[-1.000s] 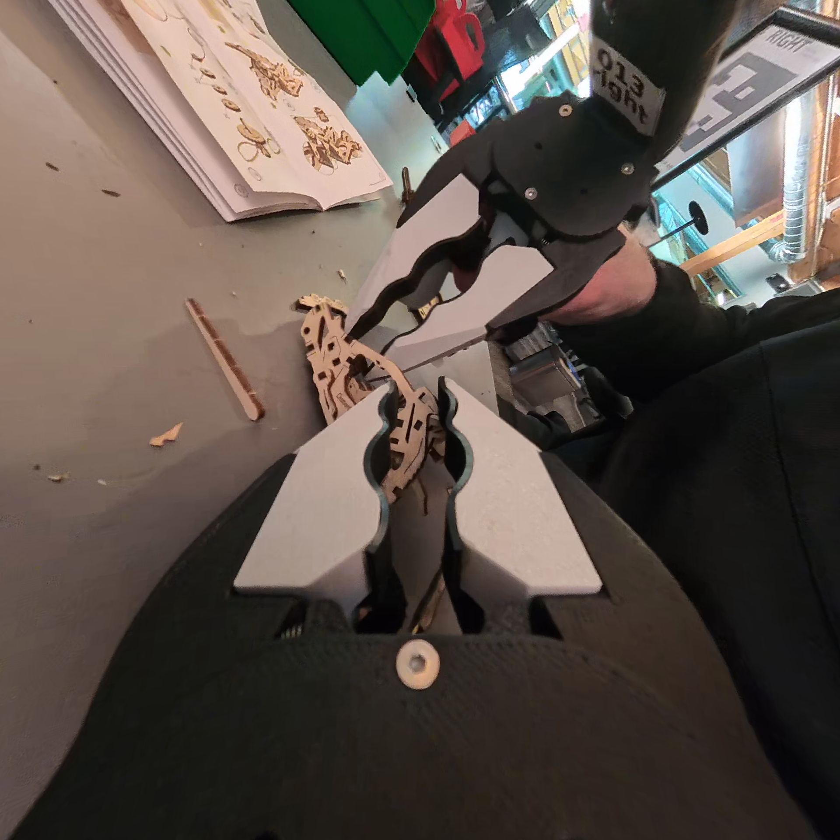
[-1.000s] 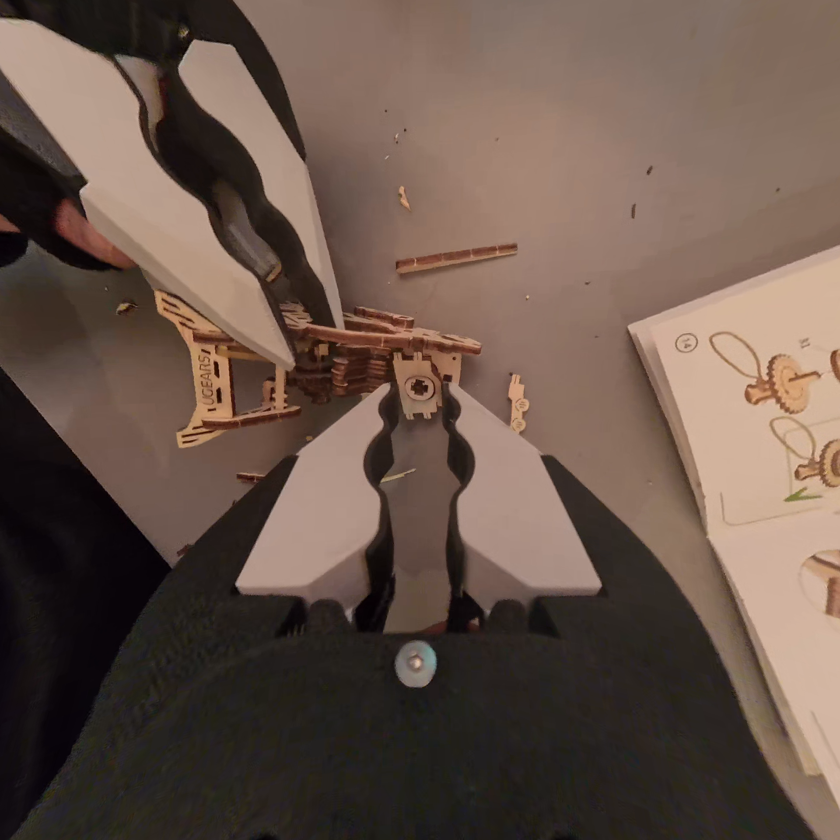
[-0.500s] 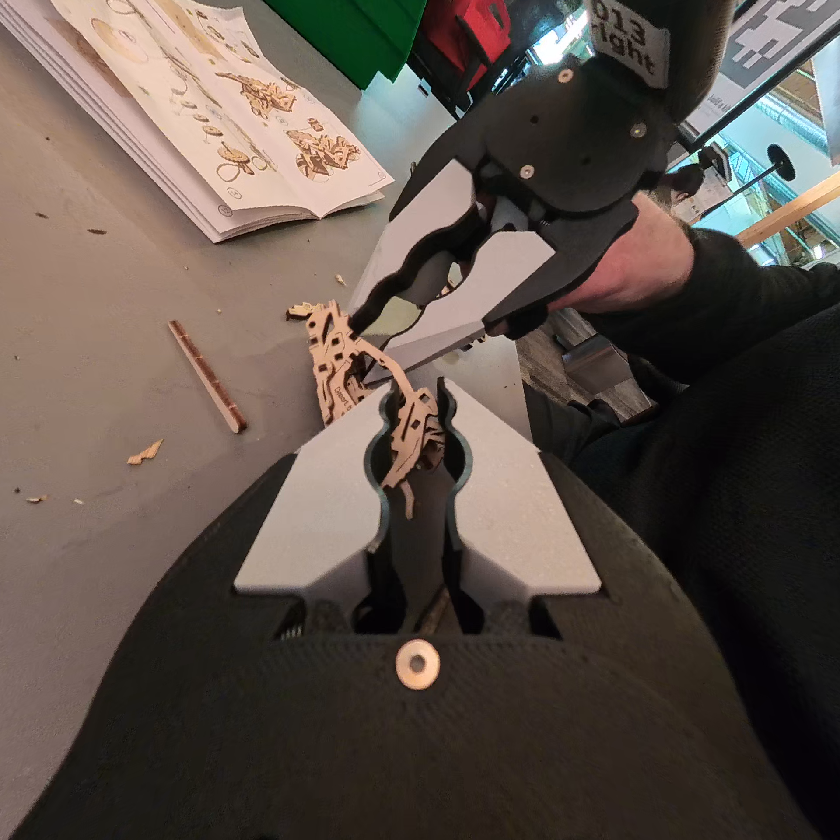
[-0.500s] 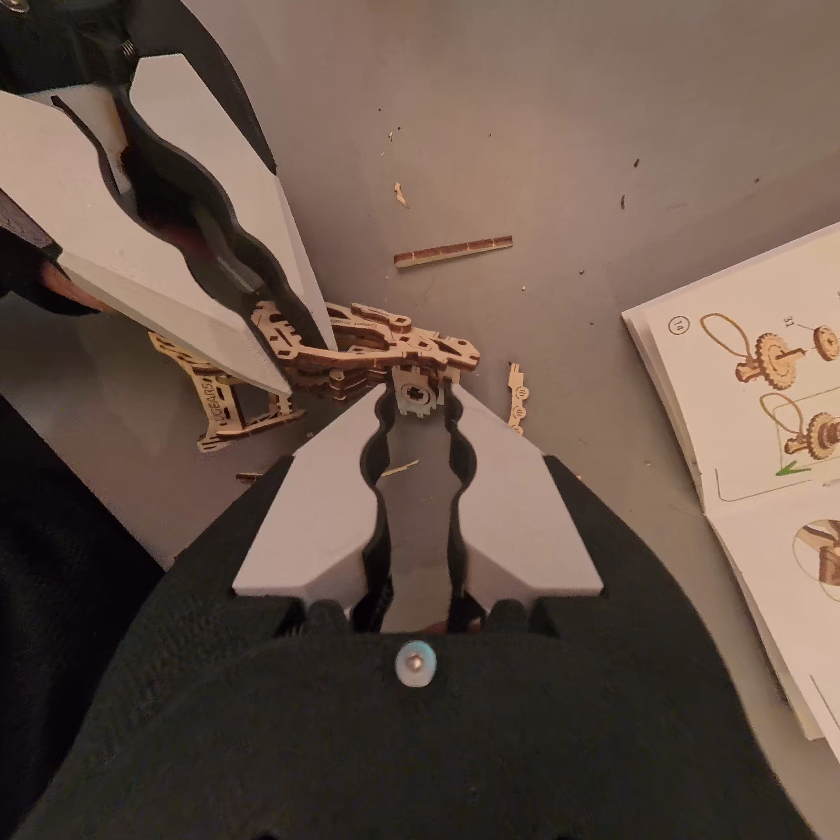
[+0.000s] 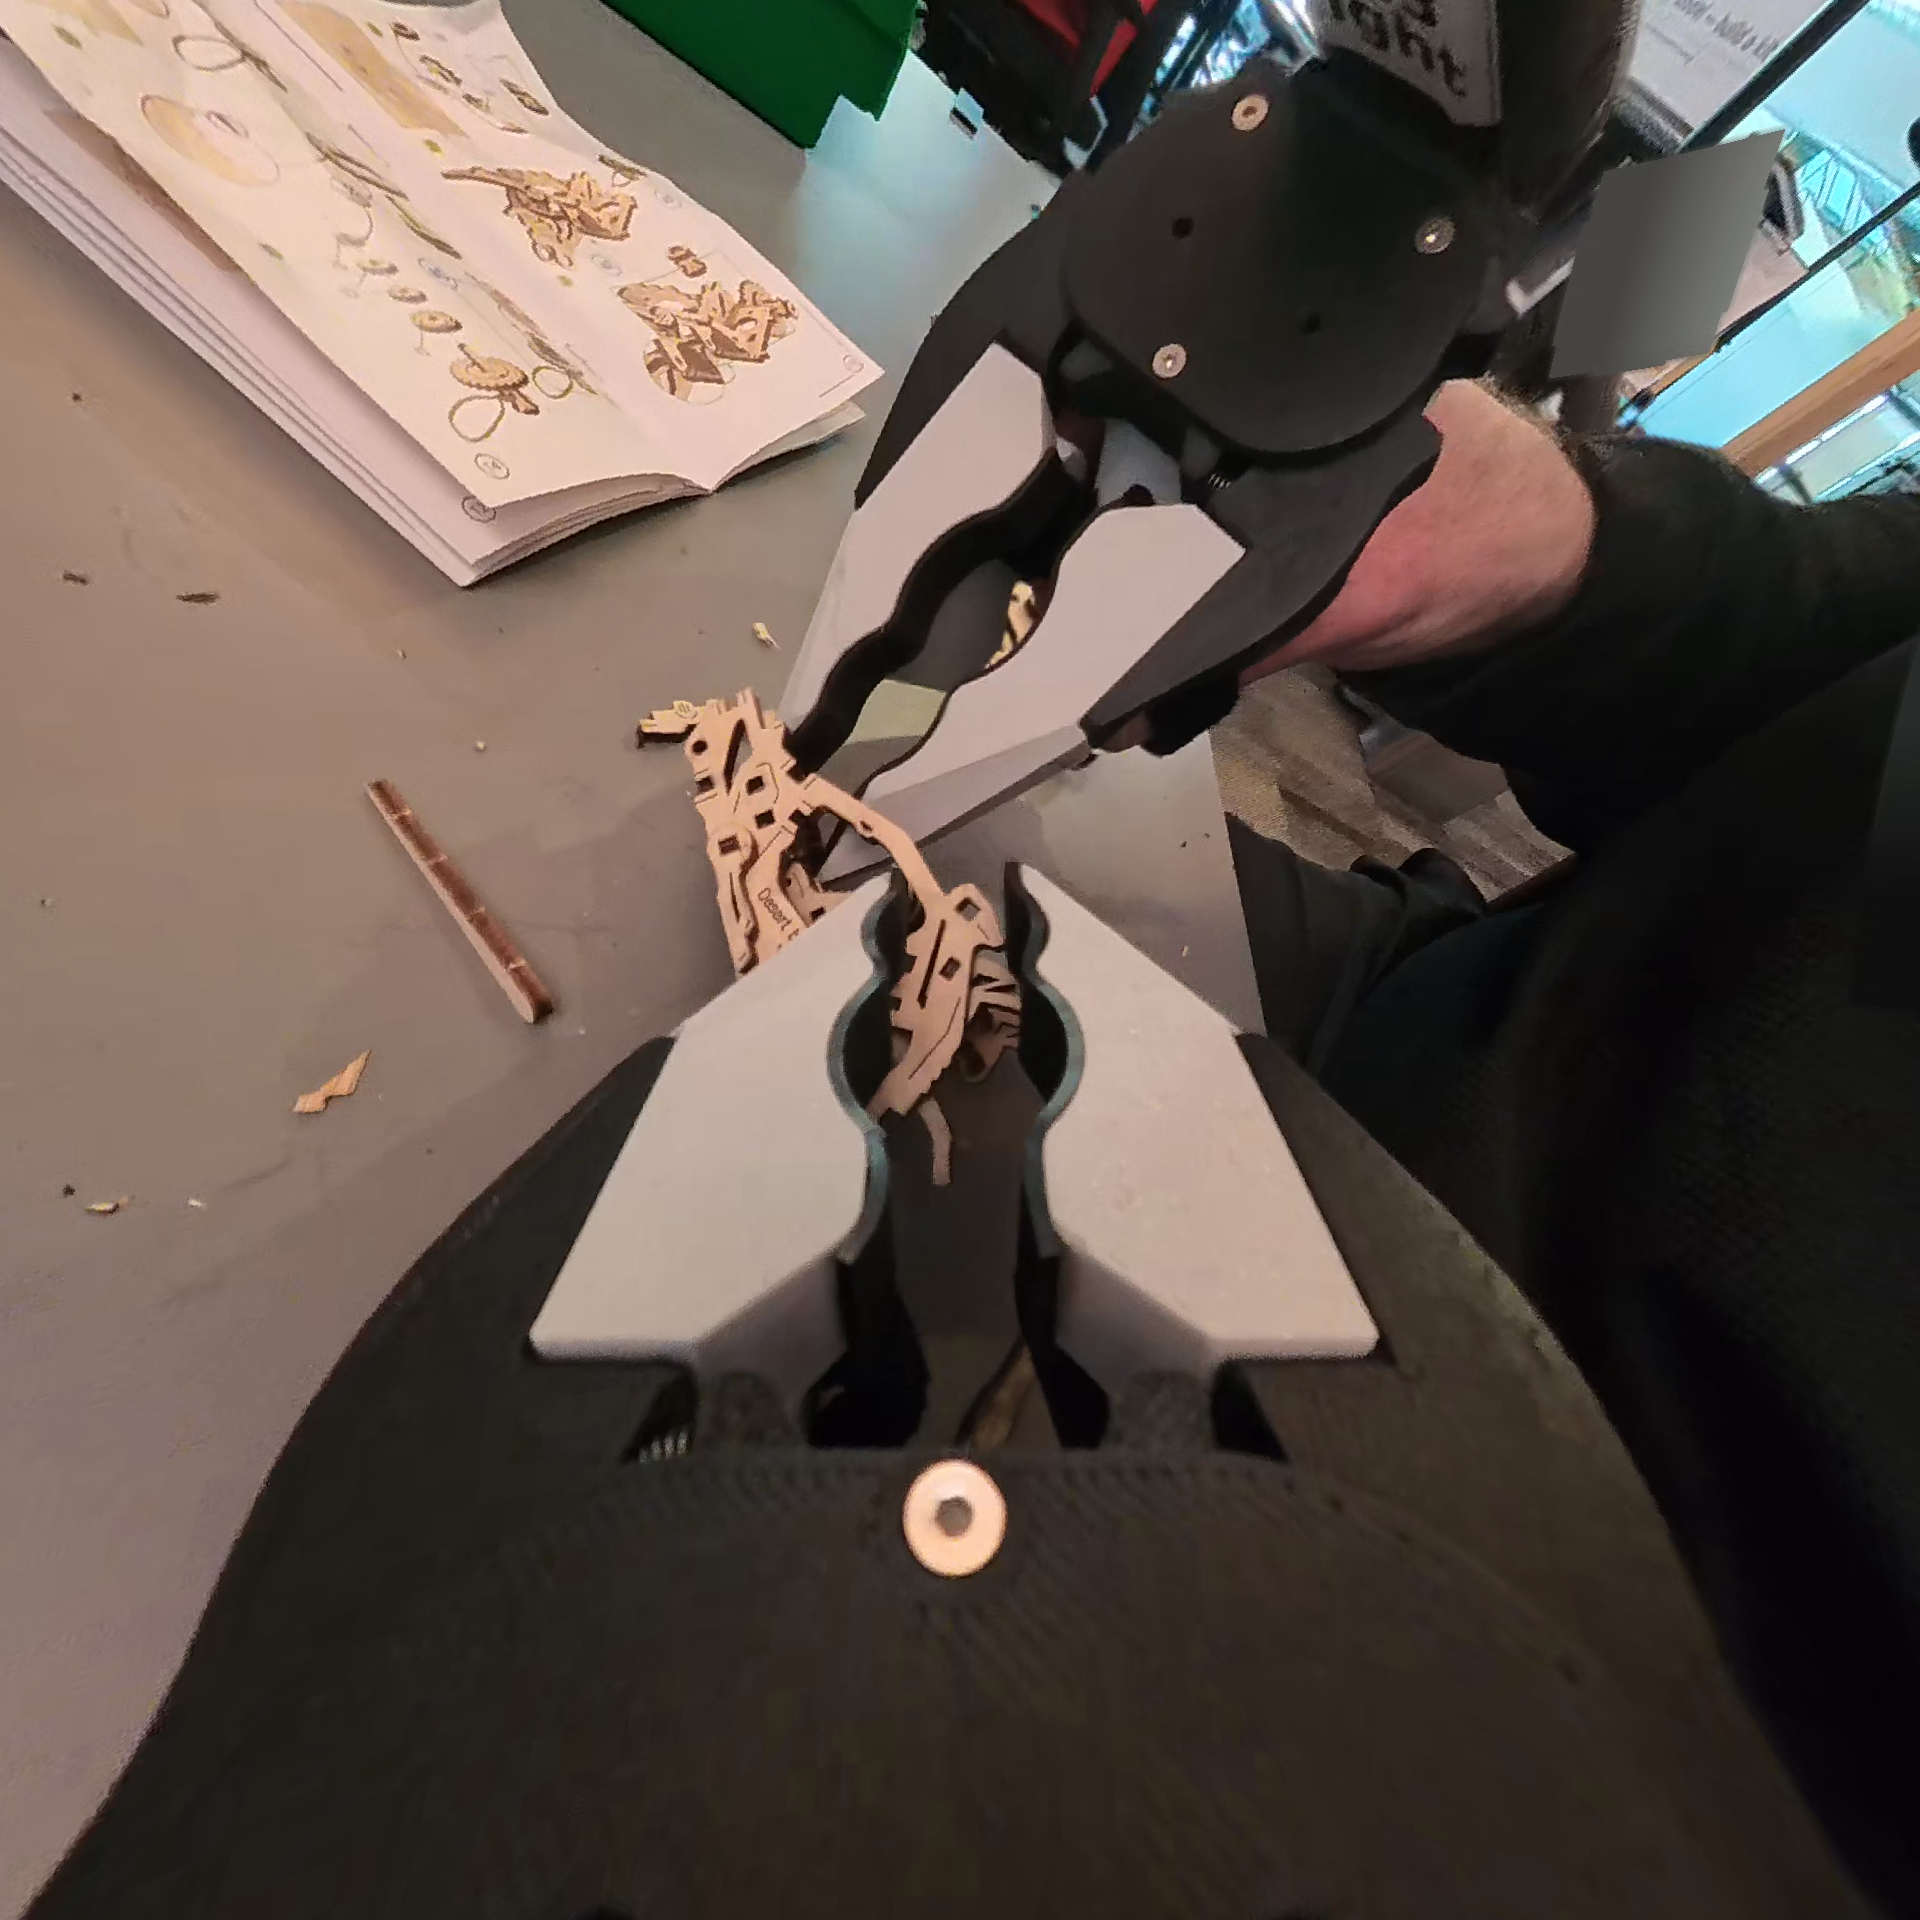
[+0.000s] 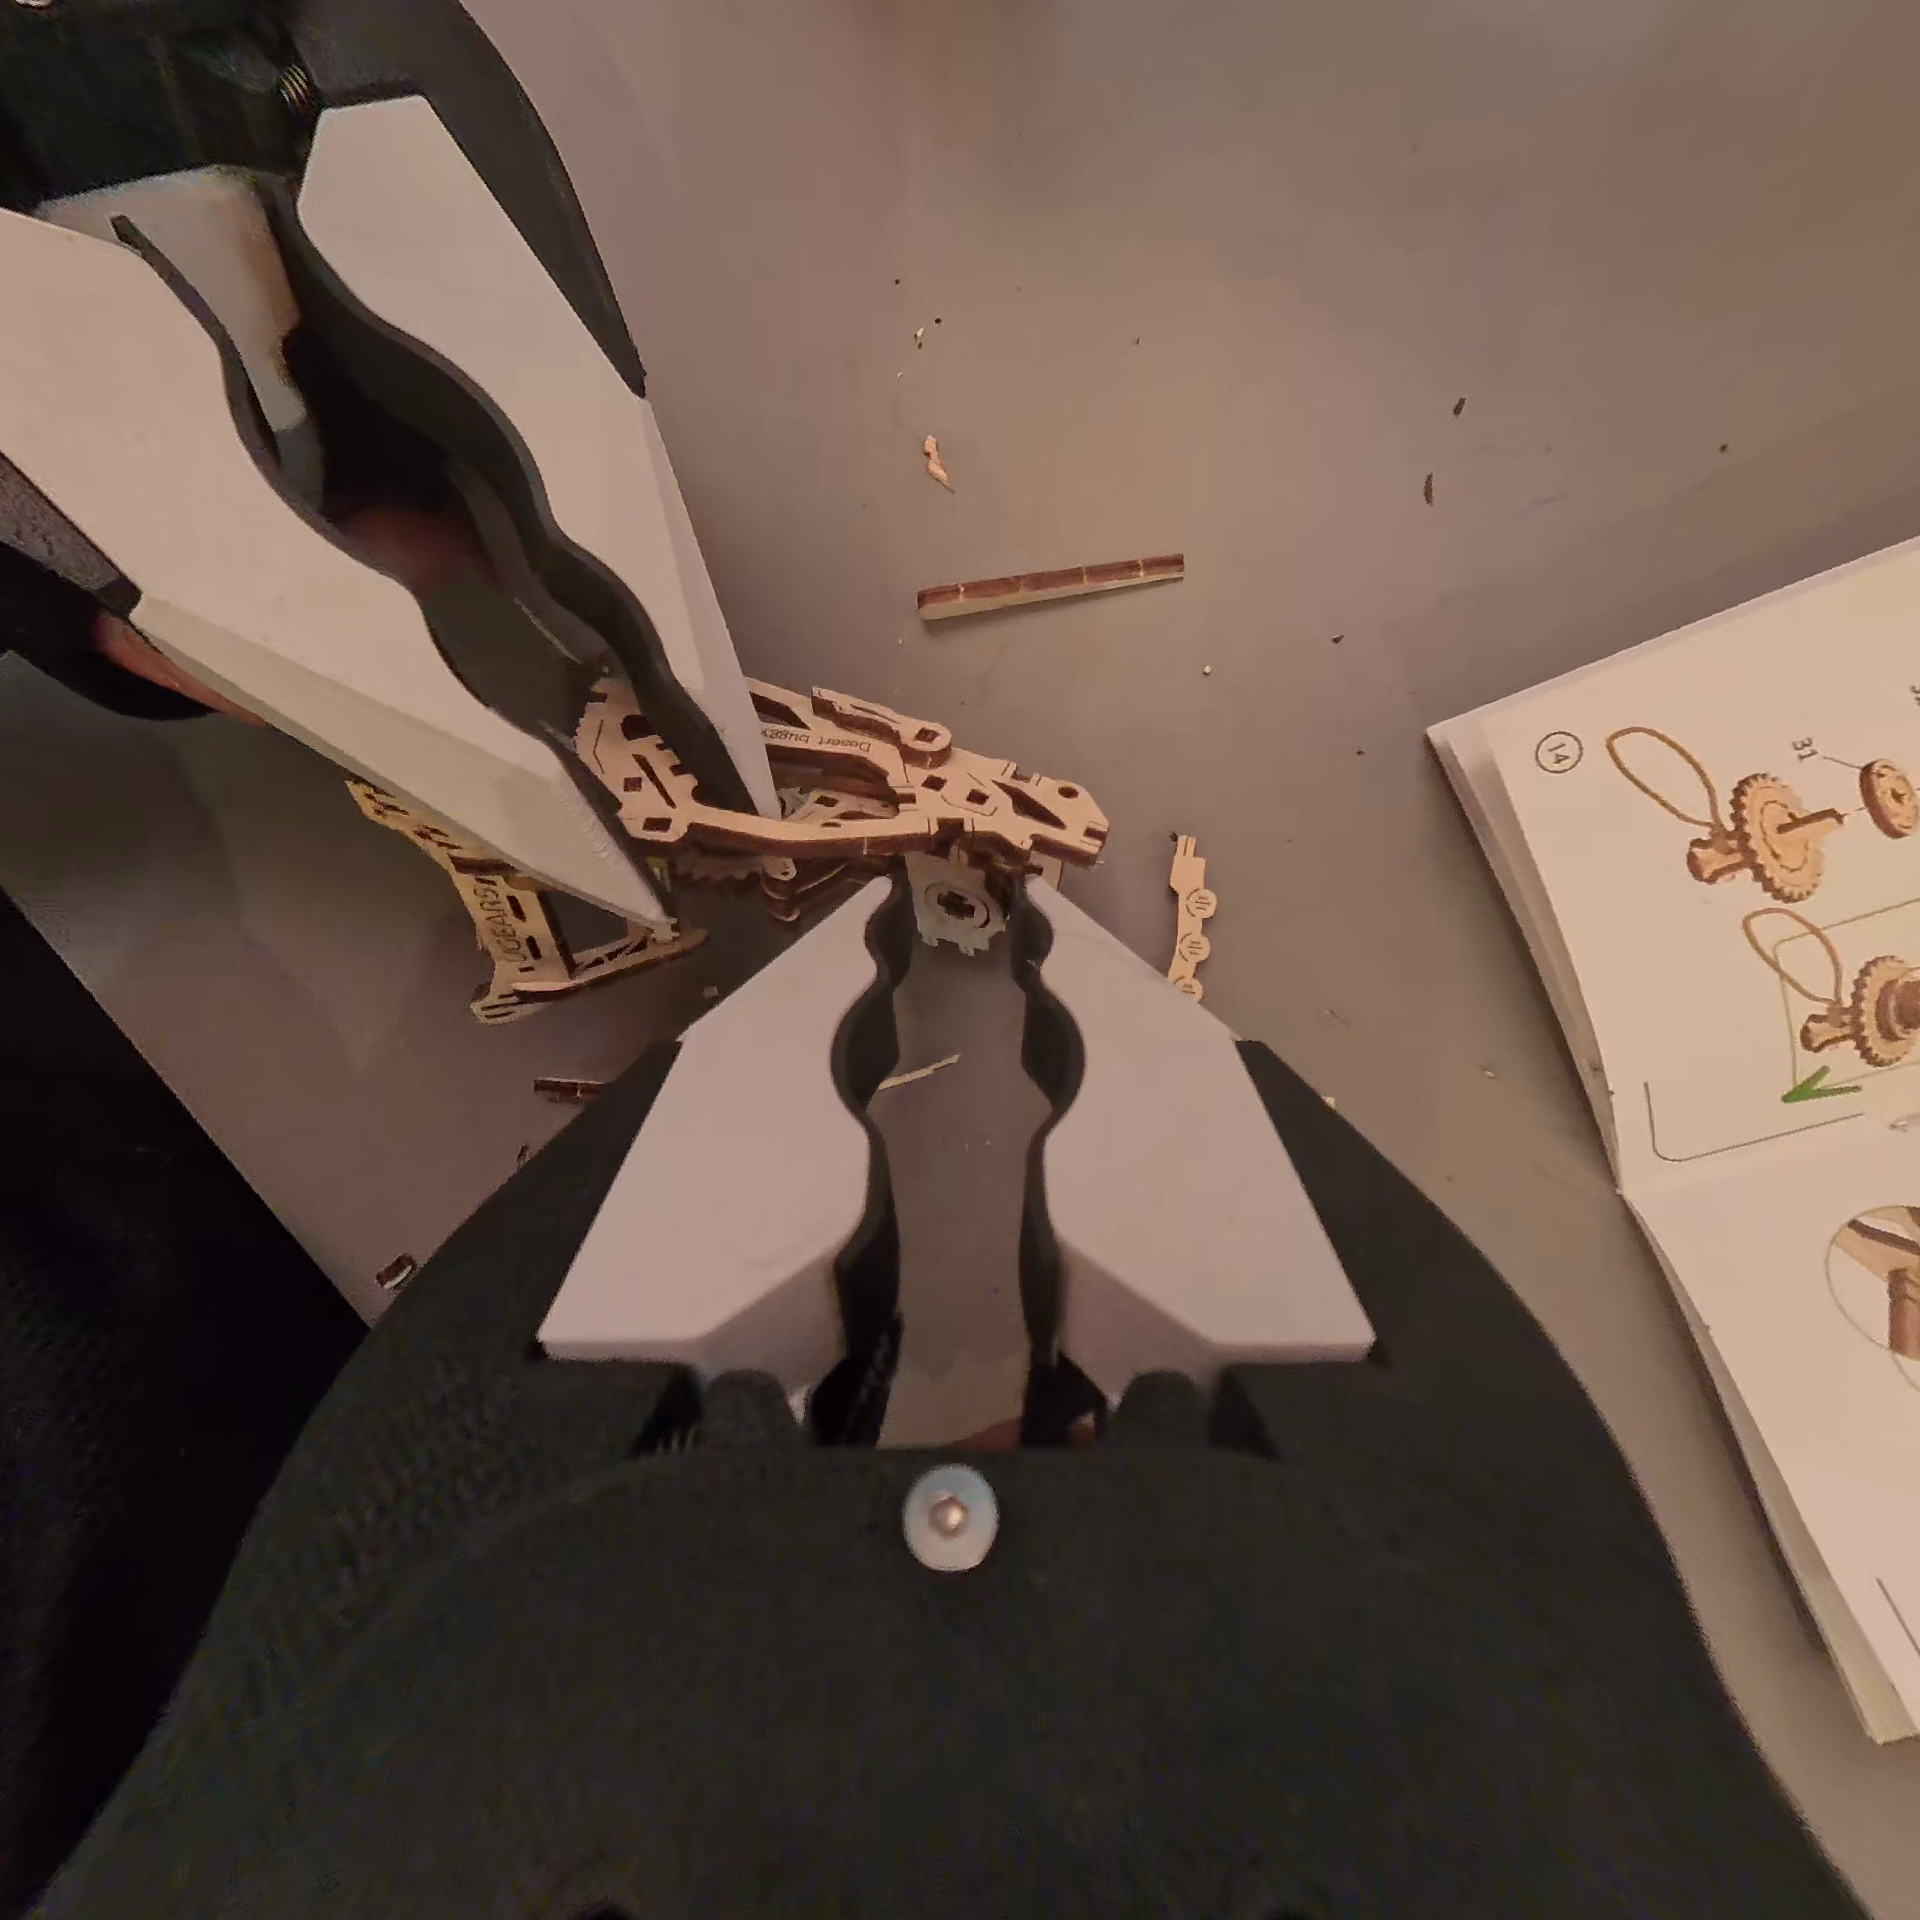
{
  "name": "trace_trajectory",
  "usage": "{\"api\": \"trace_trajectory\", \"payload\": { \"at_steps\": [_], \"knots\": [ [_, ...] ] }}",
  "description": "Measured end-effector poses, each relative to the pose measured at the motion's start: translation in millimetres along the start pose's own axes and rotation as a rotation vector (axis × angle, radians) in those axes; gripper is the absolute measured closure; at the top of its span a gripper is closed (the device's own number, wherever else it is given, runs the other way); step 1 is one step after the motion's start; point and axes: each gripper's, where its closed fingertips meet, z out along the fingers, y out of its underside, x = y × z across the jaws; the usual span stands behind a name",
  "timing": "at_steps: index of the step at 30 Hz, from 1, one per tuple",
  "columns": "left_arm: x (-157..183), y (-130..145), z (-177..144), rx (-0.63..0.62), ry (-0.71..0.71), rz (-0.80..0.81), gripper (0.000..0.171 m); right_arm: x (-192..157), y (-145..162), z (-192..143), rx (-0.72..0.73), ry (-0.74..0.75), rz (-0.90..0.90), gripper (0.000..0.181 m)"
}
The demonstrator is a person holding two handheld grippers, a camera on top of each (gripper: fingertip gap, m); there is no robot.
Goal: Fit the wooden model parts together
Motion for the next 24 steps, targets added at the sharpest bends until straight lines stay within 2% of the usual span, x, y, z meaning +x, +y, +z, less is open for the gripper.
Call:
{"api": "trace_trajectory", "payload": {
  "at_steps": [5, 10, 13, 19, 22, 24],
  "knots": [
    [1.1, -4.7, -3.9, 0.008, -0.013, 0.035, 0.146, 0.4, -0.3, 0.6, 0.012, -0.007, 0.000, 0.166],
    [-3.1, -21.0, -19.0, 0.065, -0.052, 0.049, 0.136, 0.6, -1.8, 2.1, 0.015, -0.010, 0.004, 0.166],
    [-18.5, -20.8, -21.4, 0.012, -0.095, 0.040, 0.123, 0.7, -2.1, 2.5, 0.014, -0.011, 0.000, 0.166],
    [-25.4, -0.3, -0.9, -0.202, 0.058, -0.117, 0.108, 0.8, -2.2, 2.6, 0.021, -0.007, -0.004, 0.166],
    [-18.4, -0.1, 5.7, -0.219, 0.173, -0.215, 0.107, 0.7, -2.0, 2.3, 0.029, -0.006, -0.006, 0.166],
    [-22.3, -0.1, 6.6, -0.226, 0.173, -0.229, 0.118, 0.6, -1.5, 1.8, 0.034, -0.007, -0.007, 0.166]
  ]
}}
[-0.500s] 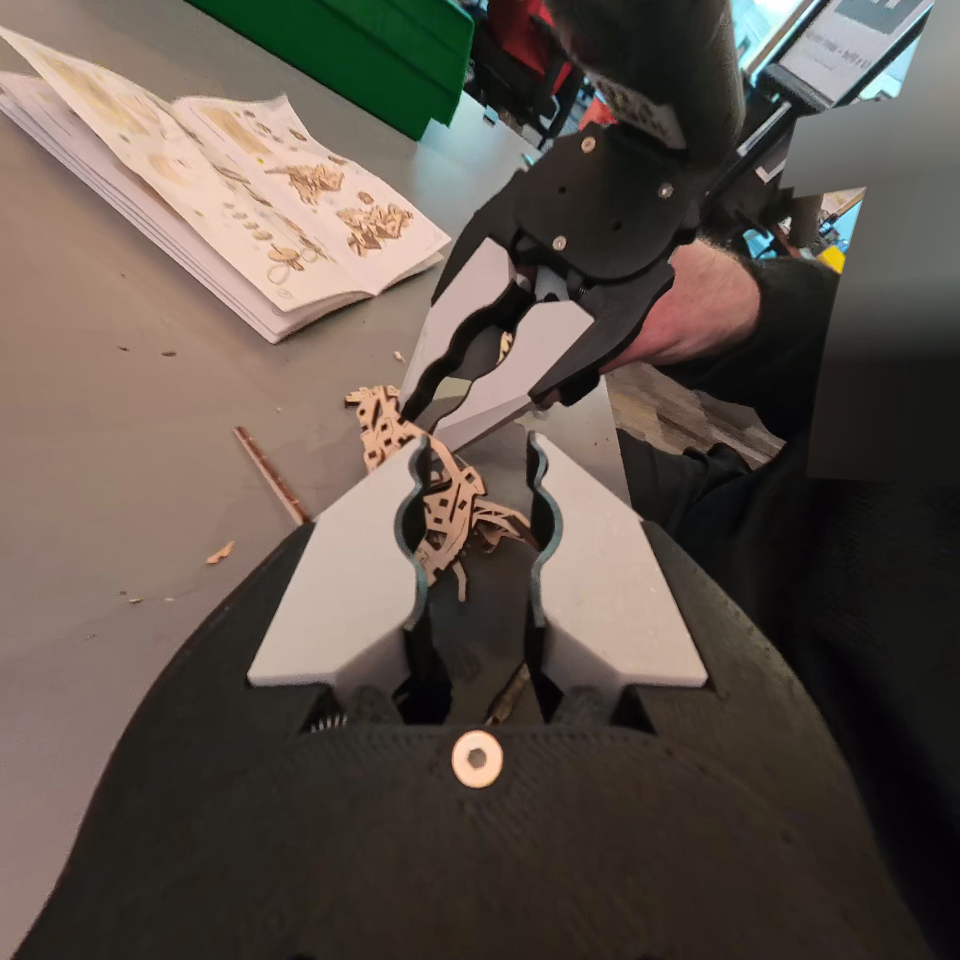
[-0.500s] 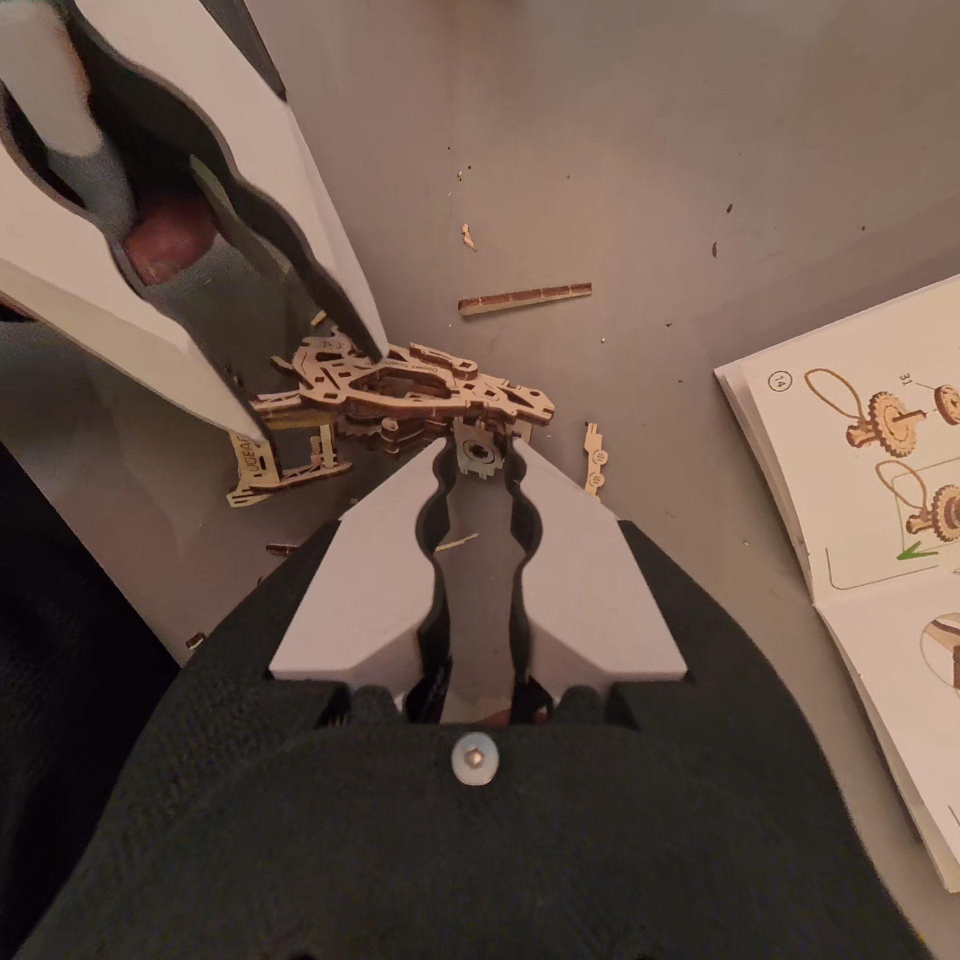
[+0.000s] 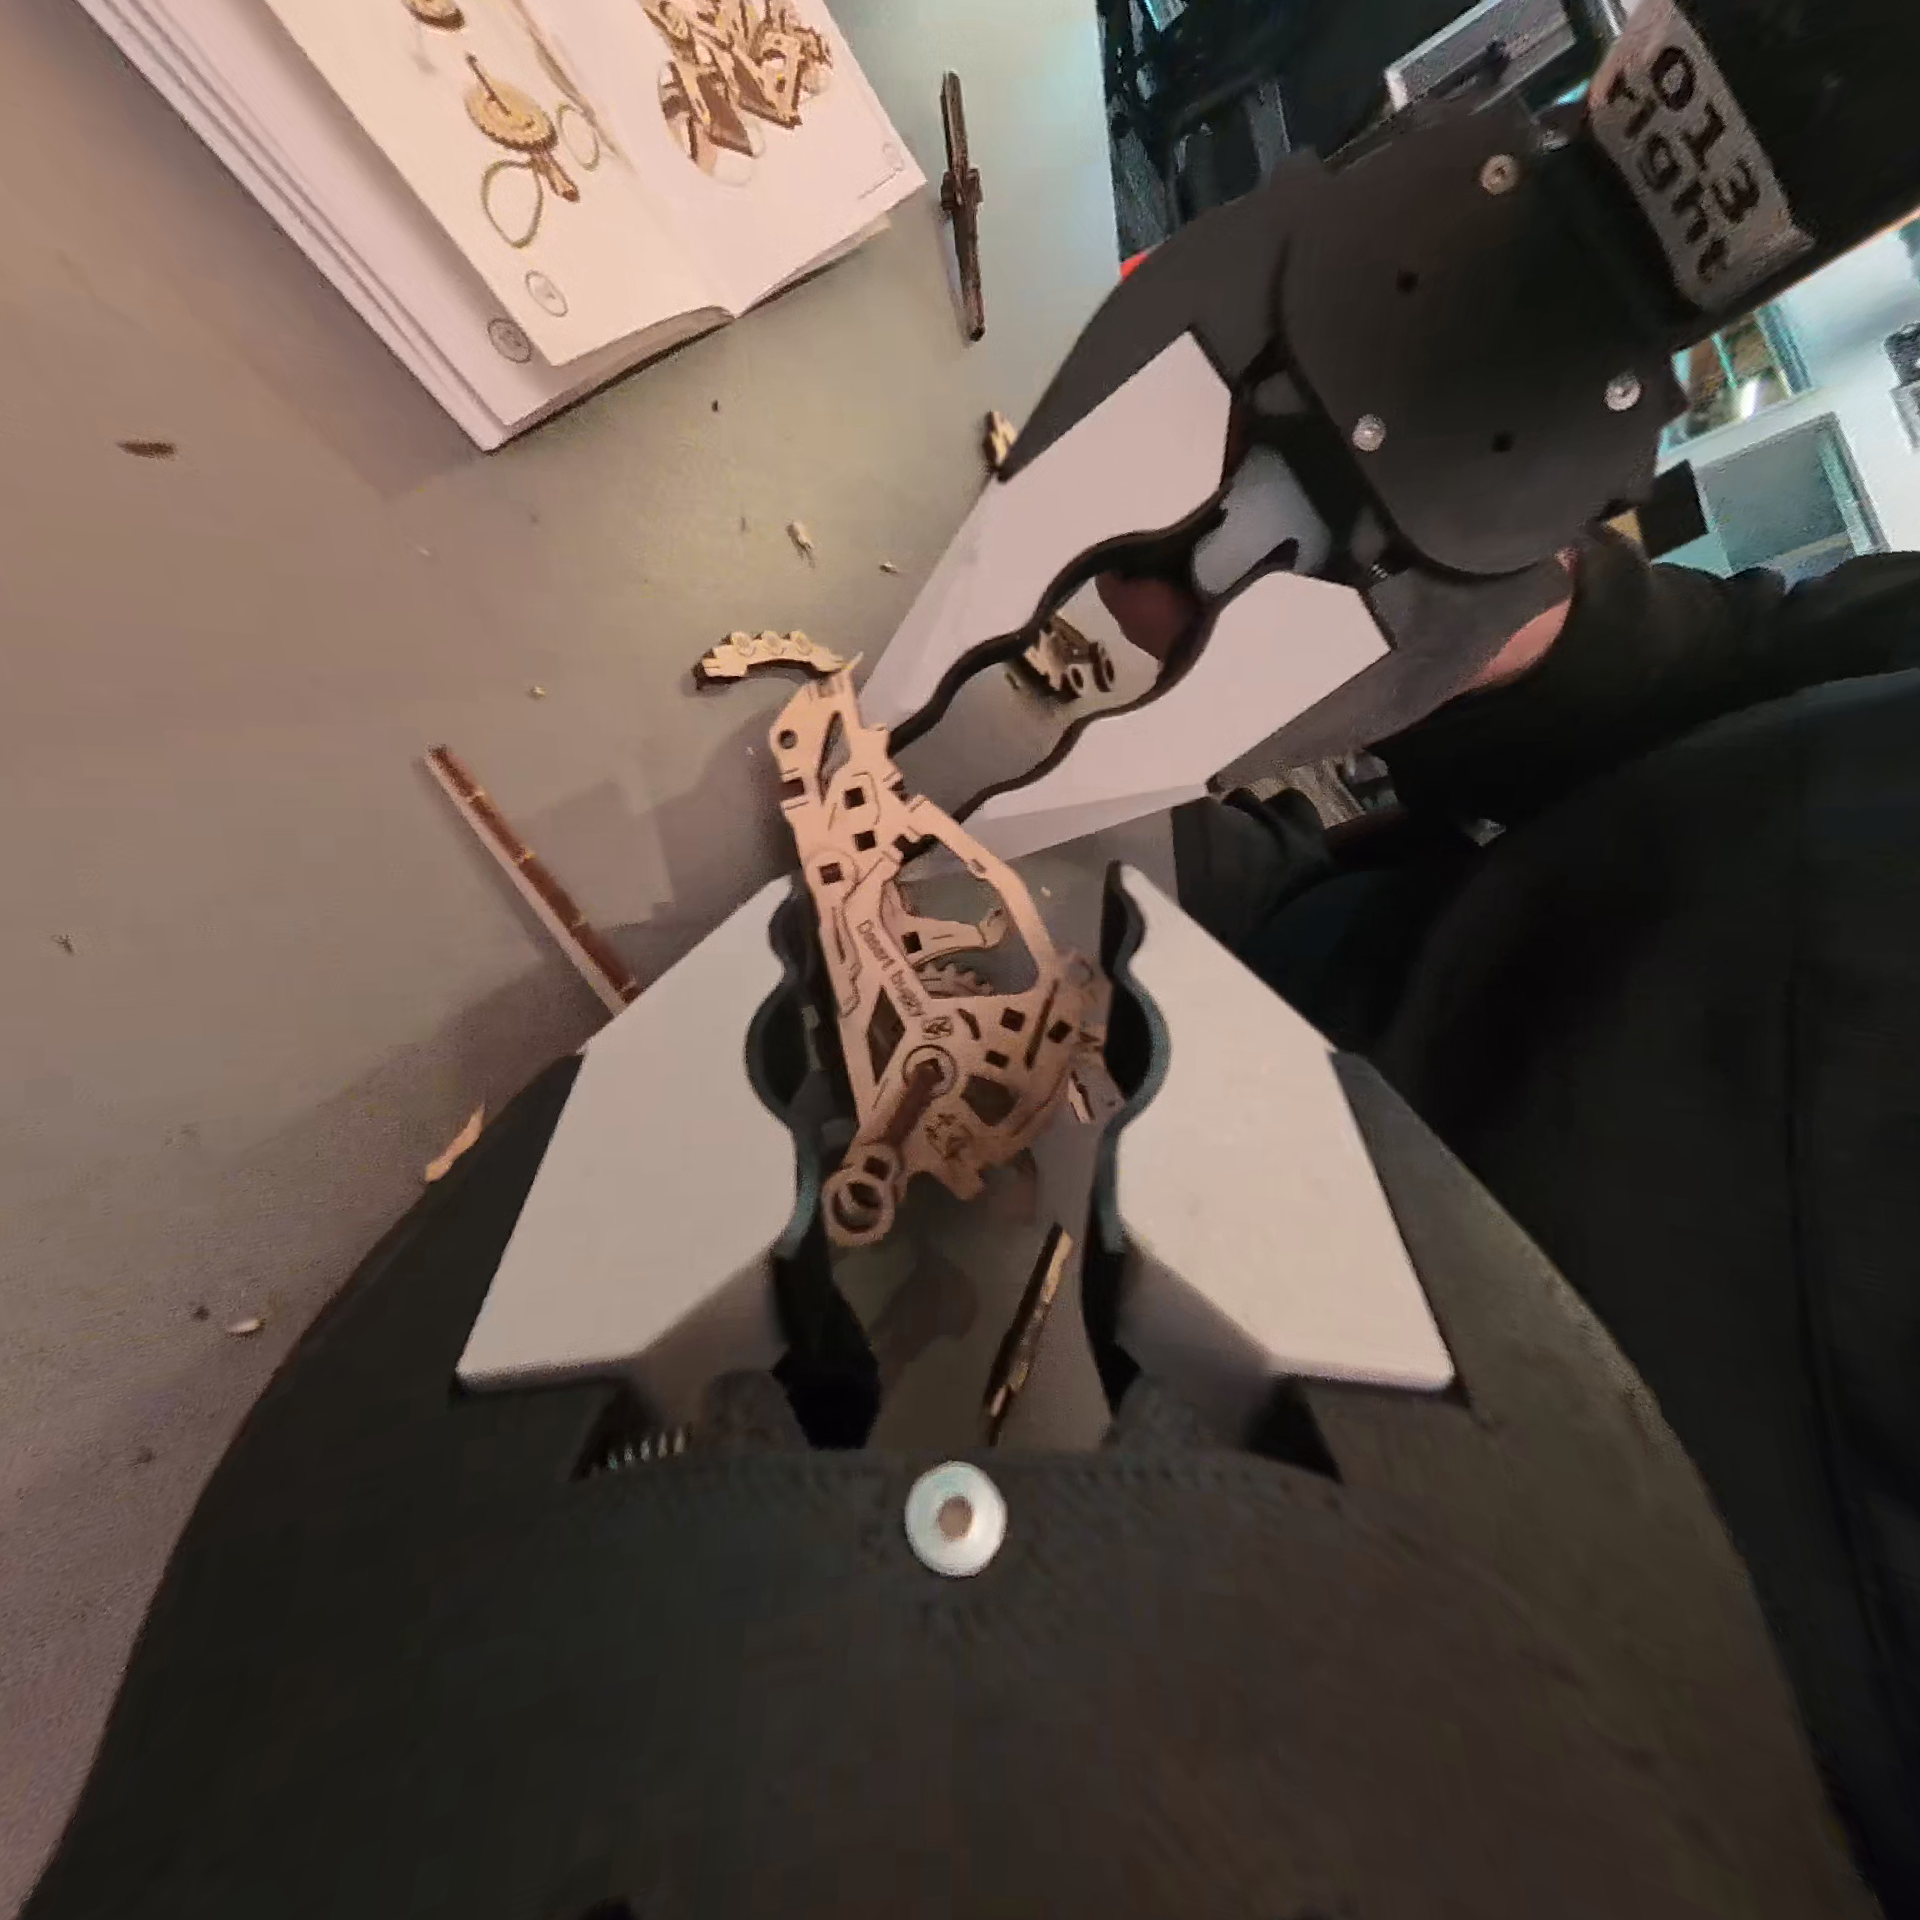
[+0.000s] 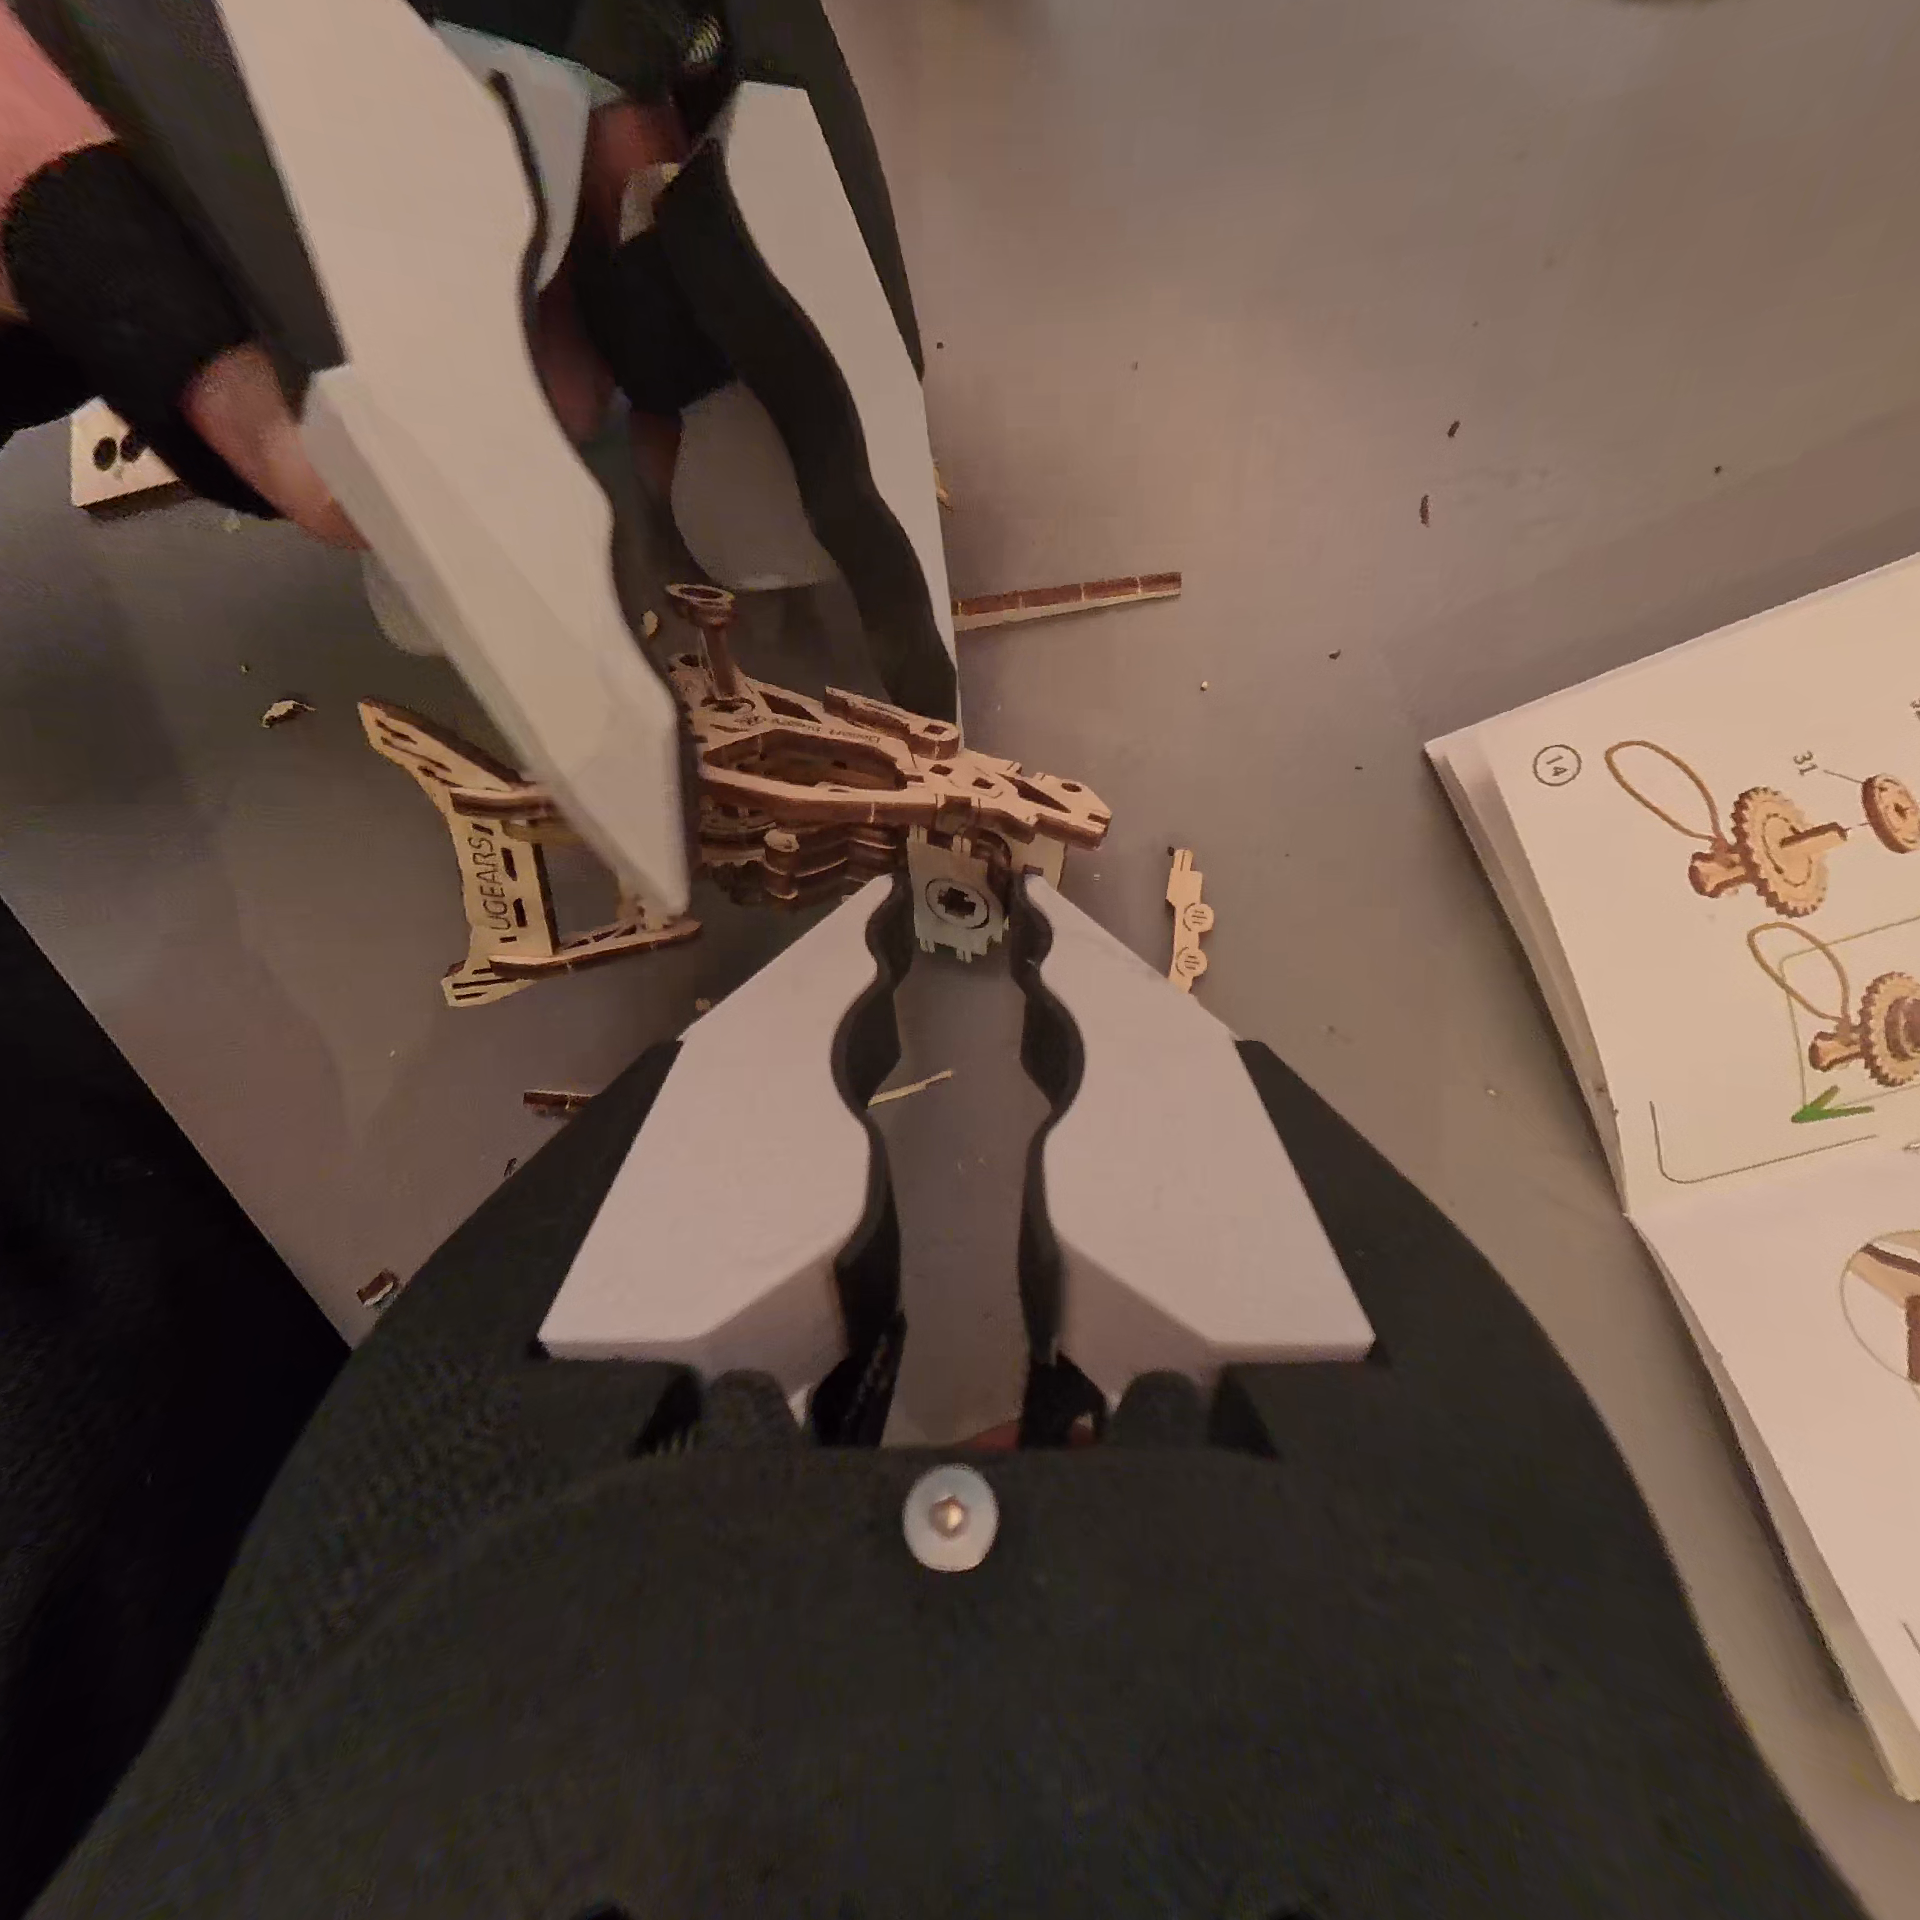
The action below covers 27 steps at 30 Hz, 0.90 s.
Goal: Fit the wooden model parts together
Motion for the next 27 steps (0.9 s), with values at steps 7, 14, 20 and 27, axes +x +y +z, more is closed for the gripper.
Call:
{"api": "trace_trajectory", "payload": {
  "at_steps": [7, 14, 20, 27],
  "knots": [
    [0.8, 1.2, 5.6, -0.055, -0.065, 0.074, 0.130, -1.3, 3.4, -3.0, -0.005, -0.021, -0.013, 0.166],
    [2.7, 3.4, 9.8, -0.127, -0.172, 0.206, 0.128, -3.4, 6.0, -4.2, -0.022, -0.053, -0.009, 0.166],
    [3.3, 4.3, 12.9, -0.112, -0.147, 0.178, 0.128, -3.3, 7.9, -4.7, -0.007, -0.063, -0.029, 0.166],
    [4.6, 4.6, 15.4, -0.104, -0.156, 0.174, 0.129, -1.1, 12.4, -9.9, 0.021, -0.047, -0.027, 0.159]
  ]
}}
